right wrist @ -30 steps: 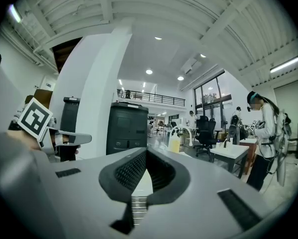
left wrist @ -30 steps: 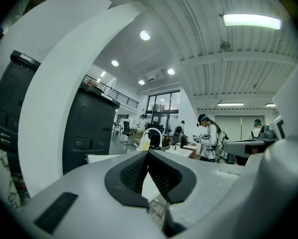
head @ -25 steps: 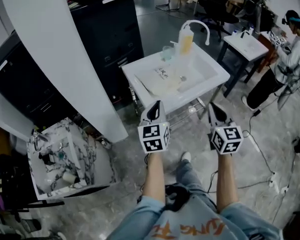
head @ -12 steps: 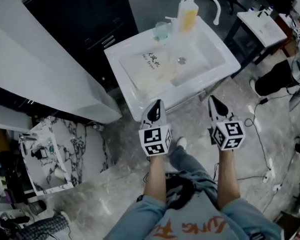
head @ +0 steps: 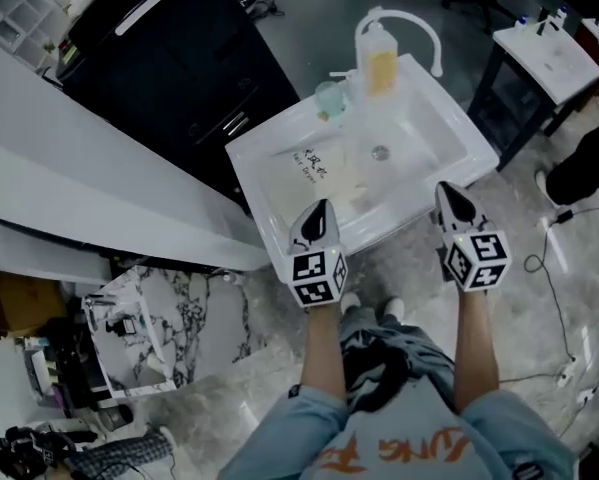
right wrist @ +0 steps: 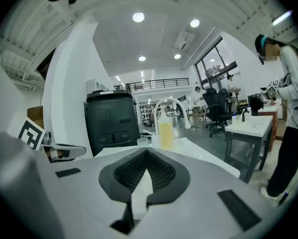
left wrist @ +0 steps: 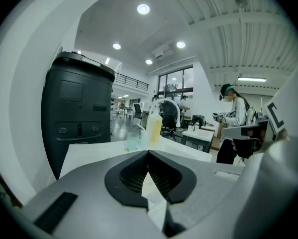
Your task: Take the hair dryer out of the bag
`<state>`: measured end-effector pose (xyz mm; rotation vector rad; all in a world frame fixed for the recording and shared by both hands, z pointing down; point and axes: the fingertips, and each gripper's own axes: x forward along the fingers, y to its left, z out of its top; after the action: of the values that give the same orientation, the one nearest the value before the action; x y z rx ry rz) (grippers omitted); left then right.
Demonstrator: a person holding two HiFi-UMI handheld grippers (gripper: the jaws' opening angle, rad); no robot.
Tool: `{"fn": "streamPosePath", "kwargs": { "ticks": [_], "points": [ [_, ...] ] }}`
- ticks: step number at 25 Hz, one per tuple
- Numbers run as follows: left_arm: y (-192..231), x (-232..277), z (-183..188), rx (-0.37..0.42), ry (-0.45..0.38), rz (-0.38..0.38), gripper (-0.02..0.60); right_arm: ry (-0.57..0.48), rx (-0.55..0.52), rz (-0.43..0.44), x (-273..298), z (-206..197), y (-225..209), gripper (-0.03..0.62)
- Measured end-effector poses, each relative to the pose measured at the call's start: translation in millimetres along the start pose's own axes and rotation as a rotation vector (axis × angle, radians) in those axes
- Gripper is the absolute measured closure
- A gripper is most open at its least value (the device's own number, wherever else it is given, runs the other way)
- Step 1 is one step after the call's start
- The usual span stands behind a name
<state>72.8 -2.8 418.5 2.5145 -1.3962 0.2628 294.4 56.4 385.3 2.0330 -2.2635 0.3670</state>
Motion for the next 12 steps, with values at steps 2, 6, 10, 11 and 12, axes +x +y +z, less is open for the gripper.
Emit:
{"fn": "streamPosePath", "kwargs": {
  "ticks": [2, 6, 10, 11, 12],
  "points": [
    [-4, 8, -3, 0.023, 0.023, -0.006, 0.58, 0.014, 0.013, 0.034, 14, -6, 5, 0.594],
    [2, 23, -23, 0.027, 0.088, -0.006, 0.58, 0.06, 0.012, 0.083, 34, -22, 13, 0.594],
    [11, 42, -23, 0.014, 0.086, 0.026, 0.58, 0.082, -0.018, 0.101, 50, -19, 8, 0.594],
    [12, 43, -22, 0.024, 0.087, 0.041, 0.58, 0.089, -0.015, 0.101, 52, -20, 6, 0.595],
    [14, 44, -23, 0.039, 0.094, 0.054, 0.58, 0.098, -0.007, 0.098, 55, -23, 4, 0.594]
  ]
}}
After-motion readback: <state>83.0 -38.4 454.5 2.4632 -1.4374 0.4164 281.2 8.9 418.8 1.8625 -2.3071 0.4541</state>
